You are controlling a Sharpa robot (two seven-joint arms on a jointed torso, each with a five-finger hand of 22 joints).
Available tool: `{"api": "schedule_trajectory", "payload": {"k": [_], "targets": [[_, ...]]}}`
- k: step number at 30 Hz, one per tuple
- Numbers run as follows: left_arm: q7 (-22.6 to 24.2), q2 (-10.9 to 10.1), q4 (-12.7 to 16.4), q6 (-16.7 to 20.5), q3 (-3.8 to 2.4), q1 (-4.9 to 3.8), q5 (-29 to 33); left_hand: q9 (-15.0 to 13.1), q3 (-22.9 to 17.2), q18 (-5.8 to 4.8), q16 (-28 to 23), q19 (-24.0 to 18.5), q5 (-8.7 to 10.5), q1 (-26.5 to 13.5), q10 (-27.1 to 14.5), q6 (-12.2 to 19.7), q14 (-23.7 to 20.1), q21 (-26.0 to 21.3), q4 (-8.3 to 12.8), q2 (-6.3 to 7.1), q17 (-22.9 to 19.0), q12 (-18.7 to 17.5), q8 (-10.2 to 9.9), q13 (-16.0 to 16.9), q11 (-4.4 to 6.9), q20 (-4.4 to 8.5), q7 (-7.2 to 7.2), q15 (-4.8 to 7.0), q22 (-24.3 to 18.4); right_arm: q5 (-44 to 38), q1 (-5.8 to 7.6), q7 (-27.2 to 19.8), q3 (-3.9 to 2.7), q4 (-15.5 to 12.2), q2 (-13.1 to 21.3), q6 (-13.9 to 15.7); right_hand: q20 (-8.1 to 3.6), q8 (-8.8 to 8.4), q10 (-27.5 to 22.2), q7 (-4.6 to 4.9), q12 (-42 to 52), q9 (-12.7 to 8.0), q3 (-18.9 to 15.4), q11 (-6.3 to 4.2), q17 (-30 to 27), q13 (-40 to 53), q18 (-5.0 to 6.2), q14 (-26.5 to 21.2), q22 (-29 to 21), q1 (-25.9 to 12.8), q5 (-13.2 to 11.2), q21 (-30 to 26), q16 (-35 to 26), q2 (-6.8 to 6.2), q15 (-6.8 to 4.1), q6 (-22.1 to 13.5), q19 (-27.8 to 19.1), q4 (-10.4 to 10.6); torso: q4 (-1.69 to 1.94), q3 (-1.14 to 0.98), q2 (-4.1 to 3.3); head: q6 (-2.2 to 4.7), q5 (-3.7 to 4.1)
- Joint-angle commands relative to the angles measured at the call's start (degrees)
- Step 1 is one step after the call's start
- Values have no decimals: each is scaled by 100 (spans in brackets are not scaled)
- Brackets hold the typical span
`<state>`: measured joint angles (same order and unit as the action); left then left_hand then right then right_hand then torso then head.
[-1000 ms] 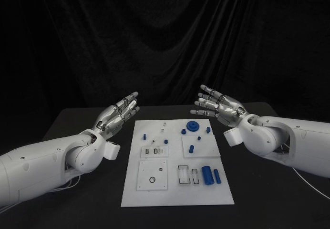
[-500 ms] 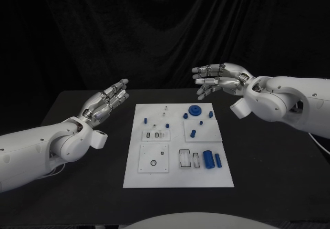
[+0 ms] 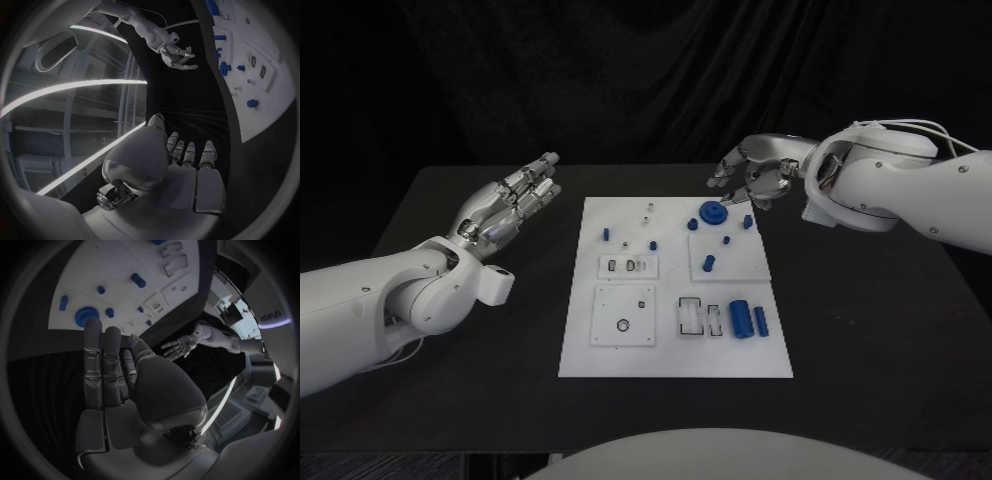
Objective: Assemble the parts on the task board
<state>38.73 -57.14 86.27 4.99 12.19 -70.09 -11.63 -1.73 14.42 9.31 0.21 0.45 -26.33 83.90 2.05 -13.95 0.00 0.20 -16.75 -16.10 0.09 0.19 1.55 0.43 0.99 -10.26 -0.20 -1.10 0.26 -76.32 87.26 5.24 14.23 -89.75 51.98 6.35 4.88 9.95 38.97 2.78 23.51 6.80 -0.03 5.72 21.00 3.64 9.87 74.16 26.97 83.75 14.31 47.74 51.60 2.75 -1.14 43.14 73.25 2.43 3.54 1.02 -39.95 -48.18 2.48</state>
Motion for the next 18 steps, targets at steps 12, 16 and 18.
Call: {"api": "schedule_trajectory", "payload": {"k": [12, 16, 18], "targets": [[1115, -37, 49, 33, -4, -10, -33, -5, -38, 102, -21, 3, -144, 105, -3, -50, 0, 17, 8, -6, -9, 27, 21, 4, -74, -41, 24, -59, 4, -2764, 12, 776, -5, -88, -41, 152, -50, -258, 489, -11, -388, 50, 292, -59, 1376, 12, -227, 463, 2036, -181, -88, 1546, 972, -210, -48, 226, 357, 83, 309, 155, -370, 108, 277], [1127, -60, 67, 29, -4, -11, -33, -7, -45, 102, -21, 3, -172, 126, 0, -65, 0, 17, 10, -4, -9, 27, 23, 5, -81, -41, 35, -58, 3, -2801, 9, 747, -5, -95, -51, 154, -48, -288, 524, -26, -428, 53, 314, -61, 1490, 12, -238, 488, 2143, -215, -123, 1627, 1041, -230, -47, 232, 357, 102, 327, 172, -426, 131, 352], [1134, -75, 76, 34, -4, -11, -33, -8, -47, 102, -21, 1, -186, 137, 2, -68, 0, 16, 11, -2, -9, 28, 24, 5, -83, -41, 40, -58, 3, -2810, 8, 733, -5, -114, -47, 144, -45, -328, 530, -35, -461, 46, 322, -56, 1522, 11, -239, 491, 2182, -239, -169, 1657, 1062, -248, -44, 196, 346, 114, 371, 207, -526, 215, 425]]}}
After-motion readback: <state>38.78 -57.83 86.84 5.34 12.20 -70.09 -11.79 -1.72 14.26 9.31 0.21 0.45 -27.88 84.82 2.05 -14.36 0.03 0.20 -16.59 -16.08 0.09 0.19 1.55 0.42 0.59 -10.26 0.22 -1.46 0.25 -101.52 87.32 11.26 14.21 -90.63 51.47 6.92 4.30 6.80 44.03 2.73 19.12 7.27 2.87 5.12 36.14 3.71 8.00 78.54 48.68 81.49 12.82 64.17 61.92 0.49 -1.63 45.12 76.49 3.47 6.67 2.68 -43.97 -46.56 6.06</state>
